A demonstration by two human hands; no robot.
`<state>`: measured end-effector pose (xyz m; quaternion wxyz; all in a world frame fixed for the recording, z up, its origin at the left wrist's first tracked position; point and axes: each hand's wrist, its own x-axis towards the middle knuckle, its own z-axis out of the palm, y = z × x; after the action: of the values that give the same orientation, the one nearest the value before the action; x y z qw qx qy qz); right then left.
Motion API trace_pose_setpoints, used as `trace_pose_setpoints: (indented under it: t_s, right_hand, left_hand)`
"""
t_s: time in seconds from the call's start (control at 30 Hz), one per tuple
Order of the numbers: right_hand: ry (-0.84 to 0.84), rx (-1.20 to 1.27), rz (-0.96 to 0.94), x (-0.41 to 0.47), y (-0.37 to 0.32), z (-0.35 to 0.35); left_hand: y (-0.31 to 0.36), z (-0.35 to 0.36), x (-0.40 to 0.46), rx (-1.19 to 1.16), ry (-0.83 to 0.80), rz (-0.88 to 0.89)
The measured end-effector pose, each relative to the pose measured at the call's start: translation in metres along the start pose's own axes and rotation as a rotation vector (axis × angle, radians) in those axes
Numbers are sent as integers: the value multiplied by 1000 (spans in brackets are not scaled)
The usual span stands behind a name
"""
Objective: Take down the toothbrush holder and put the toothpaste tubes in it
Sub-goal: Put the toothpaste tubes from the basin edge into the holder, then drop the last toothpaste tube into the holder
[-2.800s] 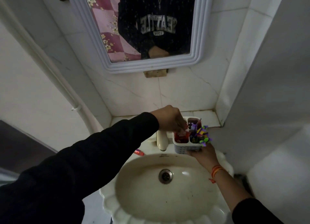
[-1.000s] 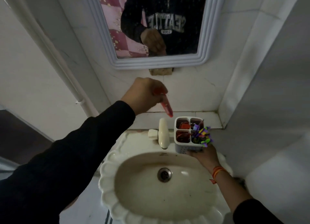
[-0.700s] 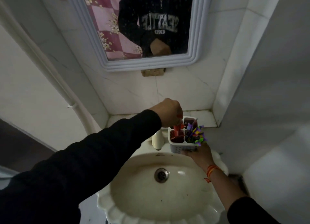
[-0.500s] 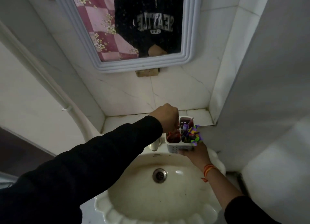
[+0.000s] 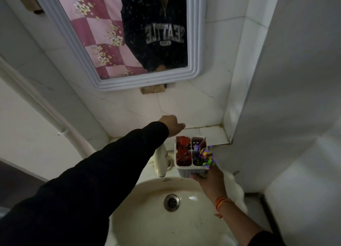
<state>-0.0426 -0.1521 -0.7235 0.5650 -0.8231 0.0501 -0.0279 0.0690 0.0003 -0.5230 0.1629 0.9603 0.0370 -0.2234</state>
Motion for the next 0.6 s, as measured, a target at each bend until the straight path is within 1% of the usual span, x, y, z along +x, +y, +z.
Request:
trace_pose_setpoints:
  t_s: [0.1, 0.17, 0.3, 0.4, 0.47, 0.6]
  right_hand:
    - [102, 20, -48, -17, 3, 7]
    - [128, 23, -60, -20, 6, 9]
    - [179, -14, -59, -13, 7, 2]
    - [237, -43, -77, 5, 4, -15]
    - [243, -60, -79, 26, 1, -28]
    - [232, -84, 8, 70, -5, -49]
  left_hand:
    - [8, 14, 6, -245, -199, -152]
    - [13, 23, 11, -378, -246, -213]
    - [15, 32, 28, -668, -232, -296]
    - [24, 31, 32, -808, -136, -239]
    - [34, 29, 35, -914, -89, -208]
    - [56, 28, 40, -1123, -116, -205]
